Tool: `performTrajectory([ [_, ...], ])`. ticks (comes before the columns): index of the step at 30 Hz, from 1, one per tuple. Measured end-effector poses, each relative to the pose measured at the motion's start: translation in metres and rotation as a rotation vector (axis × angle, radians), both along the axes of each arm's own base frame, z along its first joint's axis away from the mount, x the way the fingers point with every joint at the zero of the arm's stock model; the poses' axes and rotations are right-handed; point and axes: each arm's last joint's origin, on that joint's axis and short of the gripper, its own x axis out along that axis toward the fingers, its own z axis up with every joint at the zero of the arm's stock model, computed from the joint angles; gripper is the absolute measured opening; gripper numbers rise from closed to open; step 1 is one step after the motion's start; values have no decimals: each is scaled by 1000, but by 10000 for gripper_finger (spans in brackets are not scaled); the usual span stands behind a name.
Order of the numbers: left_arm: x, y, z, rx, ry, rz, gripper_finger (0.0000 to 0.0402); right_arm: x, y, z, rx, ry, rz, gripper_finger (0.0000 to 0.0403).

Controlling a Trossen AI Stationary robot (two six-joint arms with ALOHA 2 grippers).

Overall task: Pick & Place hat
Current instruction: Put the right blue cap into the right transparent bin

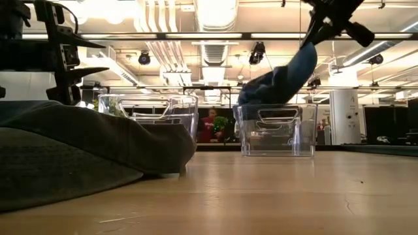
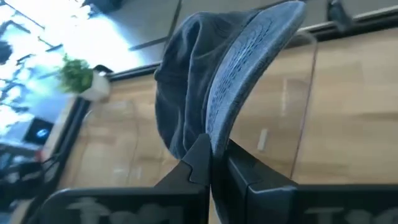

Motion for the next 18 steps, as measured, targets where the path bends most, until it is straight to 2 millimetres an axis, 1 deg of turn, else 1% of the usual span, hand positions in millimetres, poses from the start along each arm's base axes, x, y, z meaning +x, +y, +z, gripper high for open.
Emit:
performTrajectory([
  [1,0,0,0,0,0,0,176,2,0,3,-20,7,-1,12],
  [6,0,0,0,-10,0,-1,176,6,0,32,-135,12,-13,12],
  [8,0,0,0,-10,0,-1,176,9,-2,35,-120,83,-8,12],
  [10,0,0,0,-1,2,0,176,13,-4,32,-44,164,-10,12],
  [12,0,0,0,3,2,12,176,21,-6,24,43,220,-5,13],
  [15,0,1,0,2,0,43,176,40,-11,12,118,245,46,13],
  [18,0,2,0,1,-1,58,176,52,-22,-6,167,277,38,13],
])
